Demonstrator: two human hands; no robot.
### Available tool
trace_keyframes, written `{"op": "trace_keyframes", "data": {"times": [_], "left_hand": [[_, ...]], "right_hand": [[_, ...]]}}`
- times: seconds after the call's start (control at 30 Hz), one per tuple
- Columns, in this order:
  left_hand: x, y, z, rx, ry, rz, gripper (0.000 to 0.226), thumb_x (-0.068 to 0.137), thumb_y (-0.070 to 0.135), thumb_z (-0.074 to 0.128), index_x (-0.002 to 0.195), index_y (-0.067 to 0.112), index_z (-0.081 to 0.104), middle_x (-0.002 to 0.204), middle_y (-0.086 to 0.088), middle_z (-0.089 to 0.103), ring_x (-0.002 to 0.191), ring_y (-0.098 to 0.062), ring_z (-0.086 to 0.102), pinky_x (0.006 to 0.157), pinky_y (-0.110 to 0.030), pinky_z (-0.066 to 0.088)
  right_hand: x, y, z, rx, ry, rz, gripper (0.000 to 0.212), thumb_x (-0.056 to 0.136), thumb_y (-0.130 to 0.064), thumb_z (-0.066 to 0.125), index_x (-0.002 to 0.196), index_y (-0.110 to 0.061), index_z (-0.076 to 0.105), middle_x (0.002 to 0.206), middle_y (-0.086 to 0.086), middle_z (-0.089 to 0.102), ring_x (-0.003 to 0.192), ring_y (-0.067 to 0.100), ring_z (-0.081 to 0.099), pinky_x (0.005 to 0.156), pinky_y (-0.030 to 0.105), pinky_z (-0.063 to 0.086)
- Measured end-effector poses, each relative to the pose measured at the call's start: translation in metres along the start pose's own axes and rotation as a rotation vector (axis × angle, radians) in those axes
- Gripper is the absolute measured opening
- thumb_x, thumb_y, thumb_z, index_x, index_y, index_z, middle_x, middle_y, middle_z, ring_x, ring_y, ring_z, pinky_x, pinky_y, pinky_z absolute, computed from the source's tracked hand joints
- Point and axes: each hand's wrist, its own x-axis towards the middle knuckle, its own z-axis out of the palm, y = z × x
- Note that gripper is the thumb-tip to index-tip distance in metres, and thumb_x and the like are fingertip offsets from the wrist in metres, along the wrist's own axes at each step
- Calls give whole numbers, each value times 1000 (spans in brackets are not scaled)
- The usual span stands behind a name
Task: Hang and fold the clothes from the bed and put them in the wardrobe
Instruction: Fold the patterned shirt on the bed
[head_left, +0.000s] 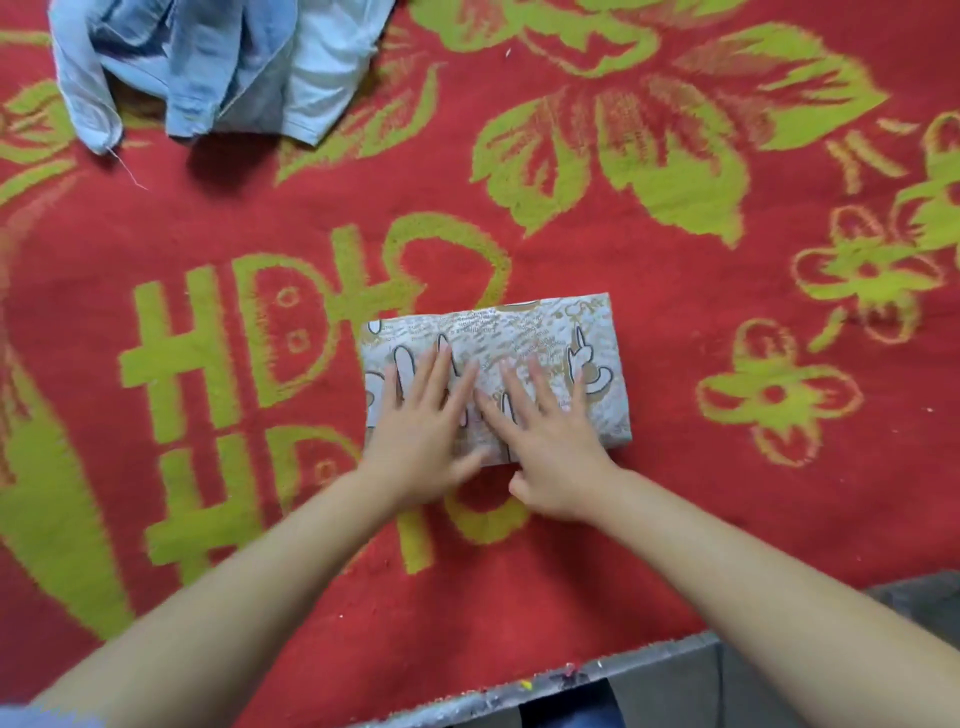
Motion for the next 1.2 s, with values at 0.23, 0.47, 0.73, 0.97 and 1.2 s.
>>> {"op": "trace_keyframes", "data": {"times": [0.23,0.47,0.73,0.97,1.2], "left_hand": [[-18,12,44,68,-27,-94,114,49,29,84,148,18,29,155,-20,20,141,-43,20,100,-73,14],[3,11,8,26,-110,-138,73,90,2,42,151,26,9,160,-10,-4,146,-34,-2,113,-57,10],[-38,-42,-156,42,47,-139,67,89,-6,36,147,26,25,157,-4,19,144,-33,16,110,-55,22],[-177,-89,-245,141,225,-317,67,91,-2,38,149,26,19,159,-5,15,144,-33,16,109,-56,25],[-387,-110,-248,126,214,-740,63,94,1,33,150,25,16,158,-4,15,145,-30,12,111,-57,21]], "right_hand": [[12,6,28,-67,58,191,95,91,-18,50,143,-42,-26,158,8,-22,142,45,-19,102,72,-11],[18,9,-25,-139,-131,126,69,97,-7,37,151,-38,8,161,6,4,144,46,5,110,64,17],[-2,-63,-189,-238,-7,100,65,94,-4,41,148,-33,22,152,6,28,132,39,34,102,54,32],[-46,-192,-276,-309,180,-75,71,91,-3,47,149,-34,20,150,6,28,130,40,34,98,53,35],[-93,-365,-278,-414,190,-487,72,88,1,47,147,-32,19,149,7,30,131,39,32,100,55,36]]}}
